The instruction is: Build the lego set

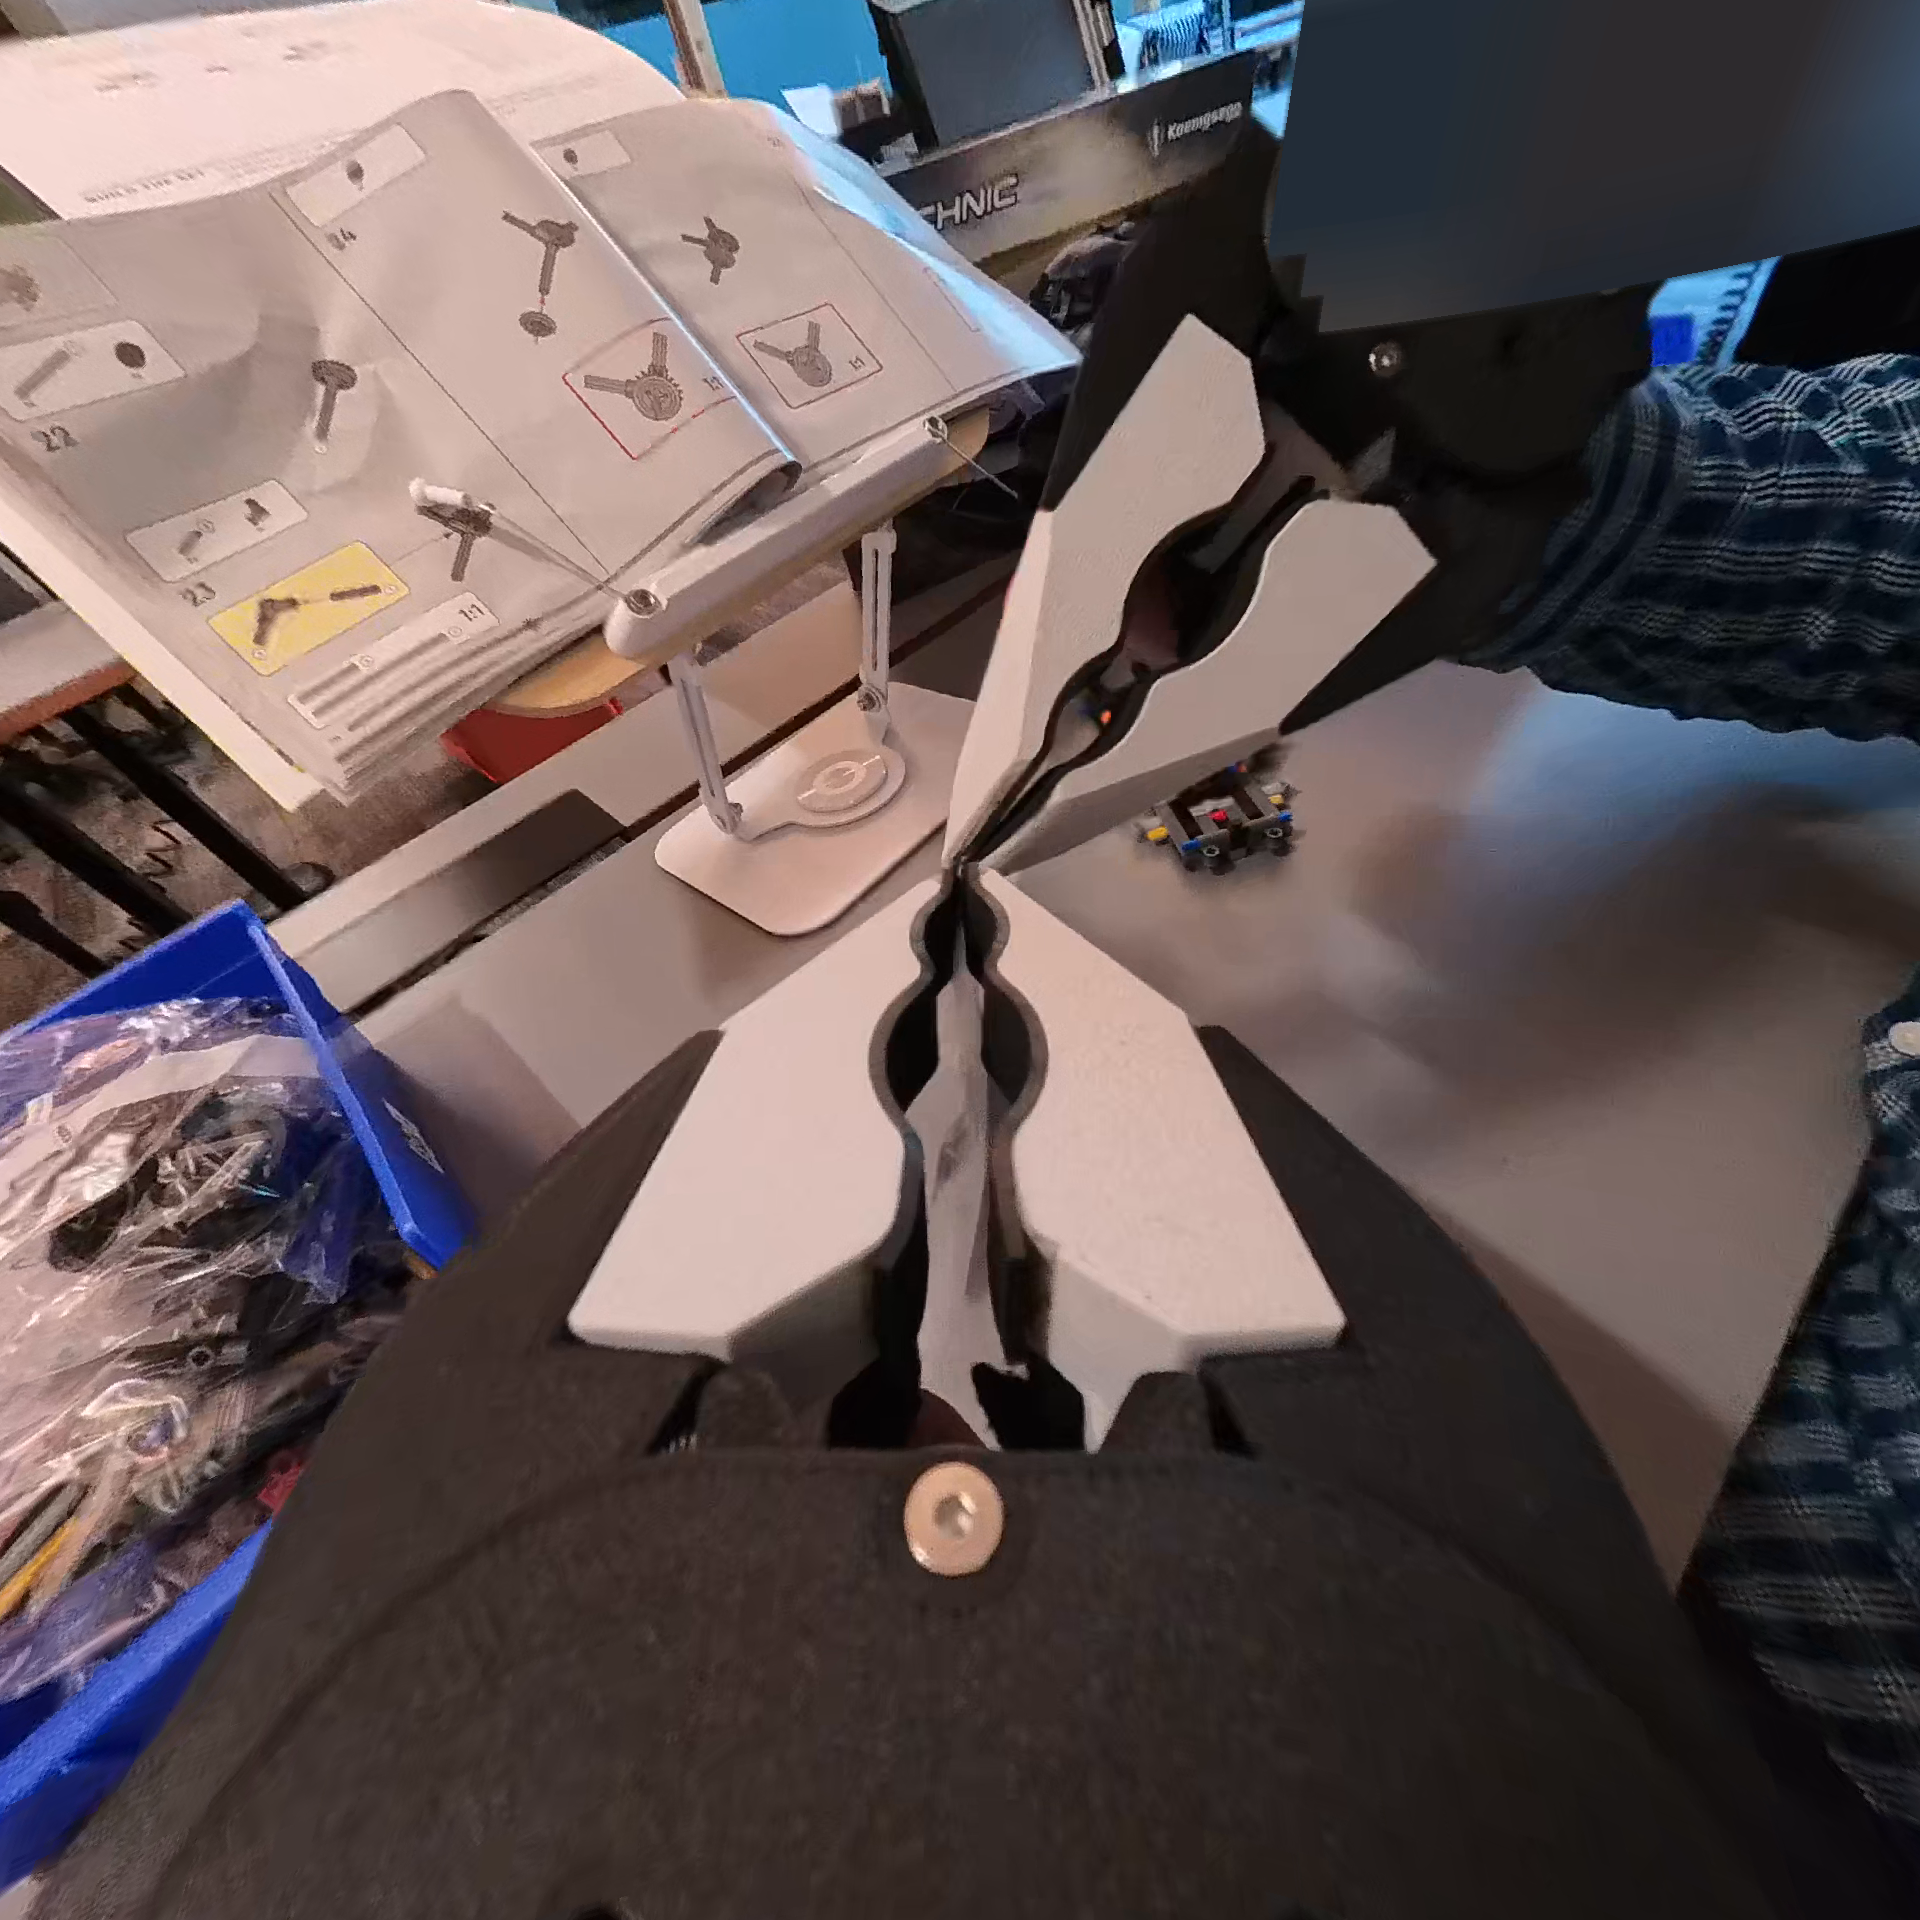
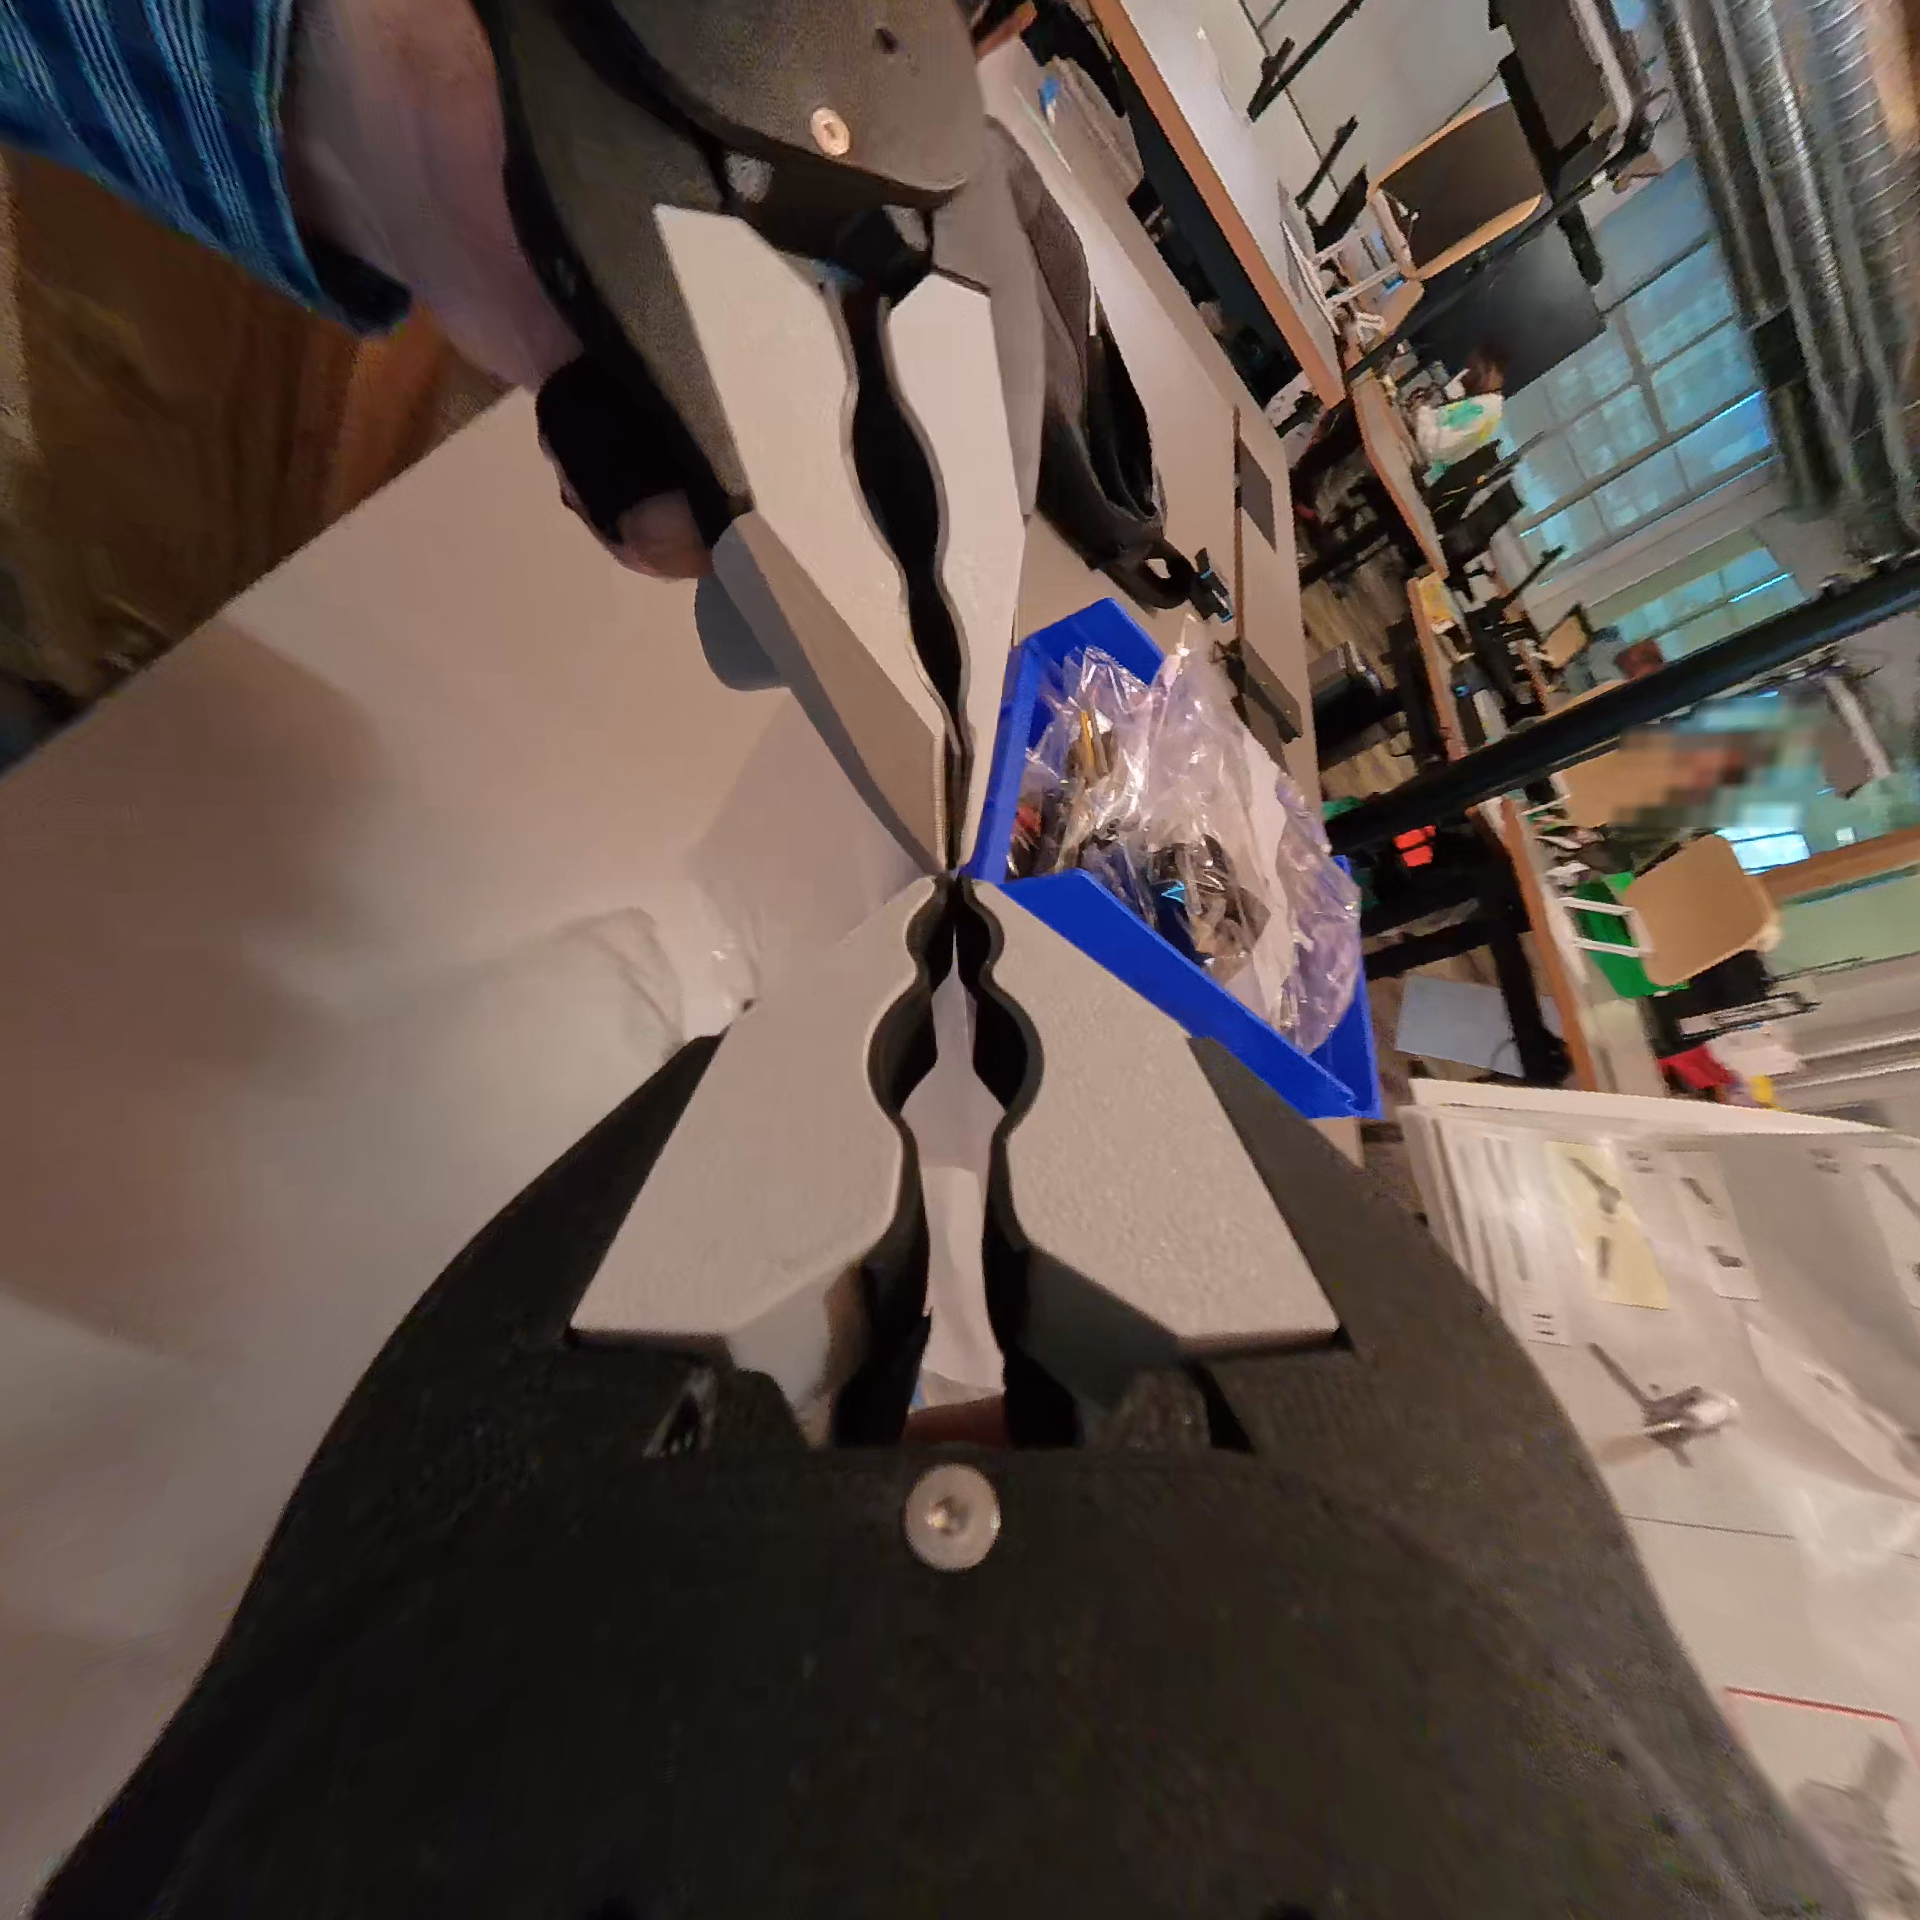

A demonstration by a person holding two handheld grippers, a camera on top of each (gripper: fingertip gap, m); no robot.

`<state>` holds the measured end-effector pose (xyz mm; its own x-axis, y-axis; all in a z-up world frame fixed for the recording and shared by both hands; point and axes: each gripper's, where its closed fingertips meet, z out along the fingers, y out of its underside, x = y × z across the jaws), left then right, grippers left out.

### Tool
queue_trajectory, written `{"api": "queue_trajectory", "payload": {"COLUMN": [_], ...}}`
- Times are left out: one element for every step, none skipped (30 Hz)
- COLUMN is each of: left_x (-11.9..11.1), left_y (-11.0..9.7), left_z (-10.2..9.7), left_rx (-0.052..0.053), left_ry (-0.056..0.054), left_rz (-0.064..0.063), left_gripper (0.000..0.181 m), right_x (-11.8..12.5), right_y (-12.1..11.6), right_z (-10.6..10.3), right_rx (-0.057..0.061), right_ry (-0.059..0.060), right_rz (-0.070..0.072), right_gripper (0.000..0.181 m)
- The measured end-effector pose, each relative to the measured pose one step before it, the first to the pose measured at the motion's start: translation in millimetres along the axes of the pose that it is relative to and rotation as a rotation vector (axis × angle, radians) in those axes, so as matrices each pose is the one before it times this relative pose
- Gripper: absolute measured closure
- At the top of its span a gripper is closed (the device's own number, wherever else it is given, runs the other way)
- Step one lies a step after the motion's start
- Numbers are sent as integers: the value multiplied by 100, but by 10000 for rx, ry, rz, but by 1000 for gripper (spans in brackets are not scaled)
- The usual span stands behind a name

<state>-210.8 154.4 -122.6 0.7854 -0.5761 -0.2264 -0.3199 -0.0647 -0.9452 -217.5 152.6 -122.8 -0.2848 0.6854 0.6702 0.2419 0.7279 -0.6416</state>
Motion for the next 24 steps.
{"api": "queue_trajectory", "payload": {"left_x": [41, 75, 42, 95, 66, -13, -14, -41, -147, -196, -147, -158, -165, -135, -155, -171, -269, -353, -345, -379, -340, -388, -495, -529], "left_y": [-175, -107, -79, -83, -170, -145, -110, -88, -204, -255, -282, -114, -96, -110, -110, -85, 53, 116, 174, 344, 308, 280, 261, 347], "left_z": [-28, -4, -29, -35, -29, -7, 31, 56, 70, 85, 128, 146, 103, 59, 70, 94, 121, 105, 94, 123, 58, -9, 24, 76], "left_rx": [177, 116, 98, 96, 112, 64, 6, -53, 13, 54, 87, -22, 0, 38, 89, 103, 75, 62, 59, 3, 77, 123, 182, 169], "left_ry": [-62, 4, -7, 3, 28, 4, -7, 49, 58, 49, 72, 82, 23, 18, 51, 40, -51, -115, -110, -103, -47, -30, -75, -120], "left_rz": [98, -3, 71, 108, -32, -80, -39, -222, -479, -640, -616, -628, -465, -334, -474, -533, -395, -362, -397, -338, -371, -475, -492, -327], "left_gripper": [181, 181, 181, 181, 181, 181, 181, 181, 181, 181, 181, 181, 181, 181, 181, 181, 181, 181, 181, 181, 181, 181, 181, 181], "right_x": [53, 17, -30, -50, 11, 66, 64, 116, 237, 254, 175, 252, 234, 189, 183, 168, 79, 22, -95, -258, -279, -288, -315, -410], "right_y": [-98, -41, -61, -77, -120, -82, -43, -22, -87, -83, -68, 78, 62, 19, 25, 84, 224, 241, 264, 319, 210, 180, 253, 296], "right_z": [-96, -68, -66, -87, -113, -72, -74, -63, -75, -76, -9, 49, 54, 66, 60, 97, 174, 244, 268, 284, 251, 321, 381, 368], "right_rx": [115, 51, 36, 55, 95, 63, 28, 25, 64, 27, -57, -171, -84, 2, 11, -28, -200, -210, -150, -149, -96, -68, -64, -114], "right_ry": [-141, -114, -126, -188, -152, -120, -57, 98, 242, 272, 362, 424, 334, 285, 269, 302, 348, 332, 261, 96, 110, 107, 129, 72], "right_rz": [283, 201, 228, 277, 260, 322, 123, -165, -273, -274, -479, -533, -327, -200, -88, -163, -438, -412, -365, -205, -160, -97, -168, -206], "right_gripper": [181, 181, 181, 181, 181, 181, 181, 181, 181, 181, 181, 181, 181, 181, 181, 181, 181, 181, 181, 181, 181, 181, 181, 181]}}
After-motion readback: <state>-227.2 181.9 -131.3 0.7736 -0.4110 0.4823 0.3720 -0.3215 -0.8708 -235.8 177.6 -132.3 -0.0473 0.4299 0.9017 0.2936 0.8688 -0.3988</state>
